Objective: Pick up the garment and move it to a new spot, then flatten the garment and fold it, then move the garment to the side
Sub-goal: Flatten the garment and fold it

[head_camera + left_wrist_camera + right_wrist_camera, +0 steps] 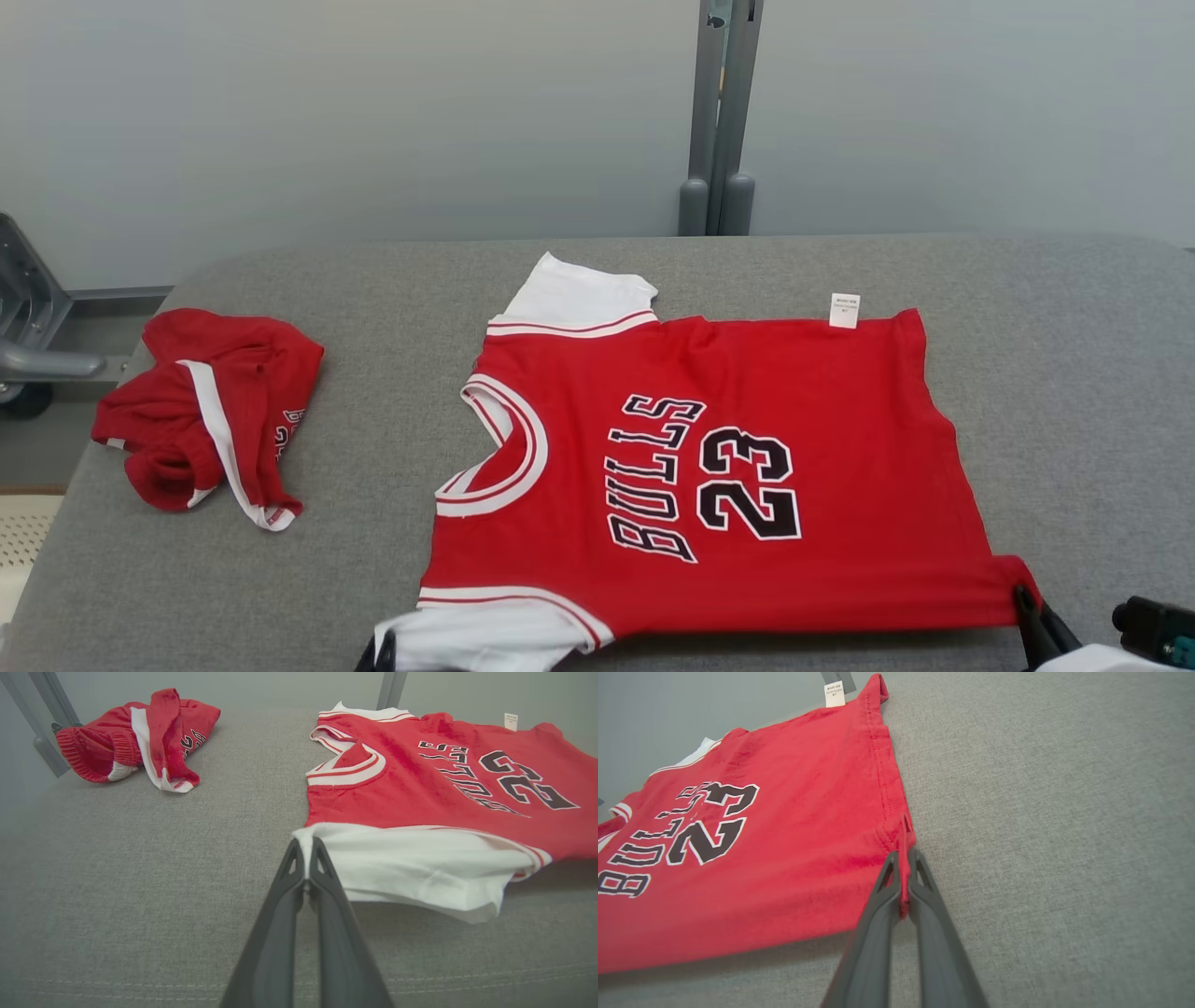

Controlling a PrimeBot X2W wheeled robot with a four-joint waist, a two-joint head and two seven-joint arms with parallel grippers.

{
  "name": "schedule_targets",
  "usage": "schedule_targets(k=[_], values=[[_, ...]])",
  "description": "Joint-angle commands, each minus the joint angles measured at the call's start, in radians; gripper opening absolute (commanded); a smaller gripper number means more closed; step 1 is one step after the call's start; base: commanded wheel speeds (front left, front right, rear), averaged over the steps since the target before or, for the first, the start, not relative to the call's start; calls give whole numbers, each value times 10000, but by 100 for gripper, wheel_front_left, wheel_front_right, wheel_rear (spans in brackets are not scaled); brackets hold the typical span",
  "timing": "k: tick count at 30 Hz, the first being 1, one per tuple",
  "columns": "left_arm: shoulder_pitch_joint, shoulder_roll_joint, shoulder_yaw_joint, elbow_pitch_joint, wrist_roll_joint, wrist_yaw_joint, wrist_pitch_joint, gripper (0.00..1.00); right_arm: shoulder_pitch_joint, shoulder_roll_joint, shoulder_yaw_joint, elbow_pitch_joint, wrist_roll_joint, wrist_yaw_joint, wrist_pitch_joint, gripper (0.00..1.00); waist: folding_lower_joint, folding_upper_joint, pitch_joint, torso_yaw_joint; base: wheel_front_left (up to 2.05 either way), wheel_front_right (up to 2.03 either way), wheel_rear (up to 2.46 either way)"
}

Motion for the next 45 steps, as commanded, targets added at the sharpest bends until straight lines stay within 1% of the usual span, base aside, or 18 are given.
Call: schedule_targets(k=[1,3,8,11,17,25,30,35,40,41,42,43,44,45], values=[[-388,59,-21,-180,-35,-26,-2,0,-203,-46,-95,-85,-41,-21,-30,0,1,0,98,23,0,0,0],[-707,59,-93,-495,-128,-109,-2,0,-363,-35,-122,-163,-56,-19,-30,0,1,0,231,32,0,0,0],[-1925,54,-328,-830,157,-261,-2,0,-978,-66,-62,-116,-44,-19,-30,0,1,0,656,14,0,0,0],[-2758,60,-416,-480,423,-327,-2,0,-1492,-72,130,143,-61,-19,-30,0,1,0,940,-64,0,0,0],[-4282,122,-541,811,849,-332,-2,0,-2864,-89,680,881,-197,-18,-30,0,1,0,1648,-286,0,0,0],[-5680,112,-804,1907,1172,-166,-2,0,-4200,-112,962,1667,-385,-18,-30,0,1,0,2456,-373,0,0,0],[-6173,92,-881,2353,1215,45,-1,0,-4640,-105,901,1793,-494,-18,-30,0,1,0,2873,-326,0,0,0],[-6534,67,-945,2443,1073,370,-2,0,-4878,-130,824,1800,-627,-18,-30,0,1,0,3191,-248,0,0,0],[-6674,50,-1091,2360,961,454,-2,0,-5087,-118,675,1715,-768,-18,-30,0,1,0,3415,-168,0,0,0],[-6681,47,-1142,2375,943,421,-2,0,-5141,-103,579,1657,-764,-18,-30,13,1,0,3443,-160,0,0,0],[-6688,46,-1174,2374,917,429,-1,0,-5176,-93,451,1602,-789,-18,-30,94,1,0,3467,-152,0,0,0],[-6688,46,-1174,2374,917,429,-1,0,-5176,-93,451,1602,-789,-18,-30,94,1,0,3467,-152,0,0,0],[-6690,46,-1208,2365,898,449,-2,0,-5163,-60,379,1572,-810,-18,-30,100,1,0,3478,-137,0,0,0],[-6685,44,-1251,2326,869,462,-2,31,-5136,-1,289,1516,-762,-18,-30,100,1,0,3478,-125,0,0,0]])
